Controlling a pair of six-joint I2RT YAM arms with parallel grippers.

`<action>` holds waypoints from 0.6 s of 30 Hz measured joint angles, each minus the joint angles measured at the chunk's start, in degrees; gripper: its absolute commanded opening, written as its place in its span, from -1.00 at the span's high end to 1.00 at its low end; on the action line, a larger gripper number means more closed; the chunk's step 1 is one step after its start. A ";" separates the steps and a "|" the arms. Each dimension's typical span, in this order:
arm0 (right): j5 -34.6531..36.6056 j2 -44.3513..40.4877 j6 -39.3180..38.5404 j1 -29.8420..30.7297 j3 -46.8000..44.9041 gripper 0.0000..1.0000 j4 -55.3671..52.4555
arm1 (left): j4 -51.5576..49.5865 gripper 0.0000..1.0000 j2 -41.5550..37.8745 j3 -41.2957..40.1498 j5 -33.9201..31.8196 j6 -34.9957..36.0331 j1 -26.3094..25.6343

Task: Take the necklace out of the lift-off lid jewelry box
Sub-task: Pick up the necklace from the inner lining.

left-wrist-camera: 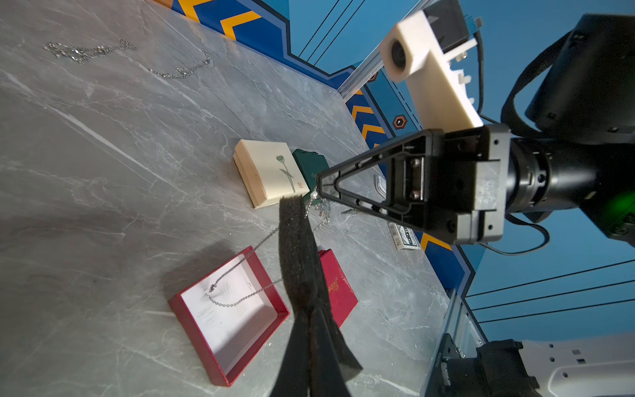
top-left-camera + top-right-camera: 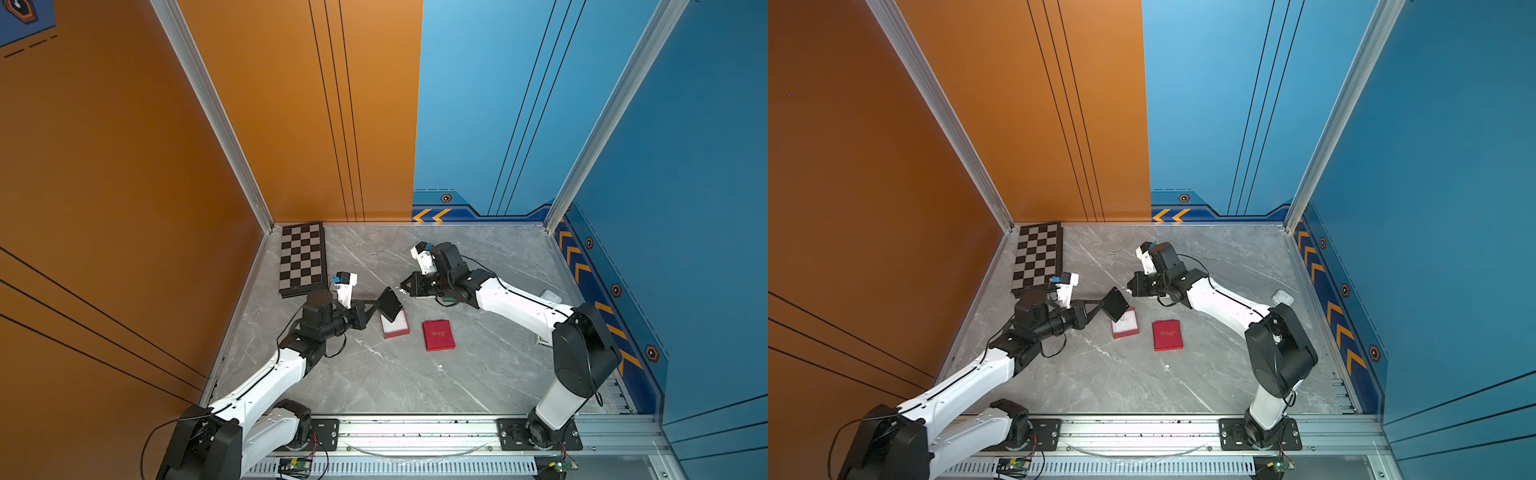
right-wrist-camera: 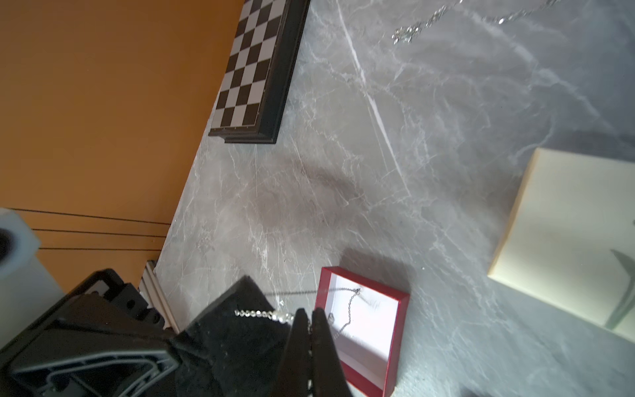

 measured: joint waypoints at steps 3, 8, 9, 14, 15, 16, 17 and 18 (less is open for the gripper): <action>1.79 0.52 0.00 -0.28 1.36 0.98 0.07 | 0.00 1.00 0.00 0.00 0.00 0.02 -0.46; 4.74 1.99 -0.02 -0.74 3.34 1.00 0.09 | 0.00 1.00 0.00 0.02 0.26 0.04 -1.73; 5.11 2.10 0.00 -0.87 3.50 1.00 0.09 | 0.00 1.00 0.00 0.02 0.42 0.07 -2.08; 7.80 2.71 -0.02 -1.49 4.74 1.00 0.07 | -0.04 1.00 -0.11 0.02 0.90 0.55 -3.28; 8.11 2.93 -0.02 -1.64 4.98 1.00 0.07 | -0.04 1.00 -0.26 0.02 0.92 0.68 -3.37; 8.55 3.15 -0.02 -1.75 5.16 1.00 0.07 | -0.04 1.00 -0.59 0.02 0.92 0.70 -3.50; 8.92 3.37 -0.02 -1.88 5.27 1.00 0.07 | -0.07 1.00 -0.94 0.02 0.92 0.76 -3.63; 9.31 3.65 -0.04 -2.05 5.40 1.00 0.02 | -0.04 1.00 -1.38 0.02 0.94 0.92 -3.76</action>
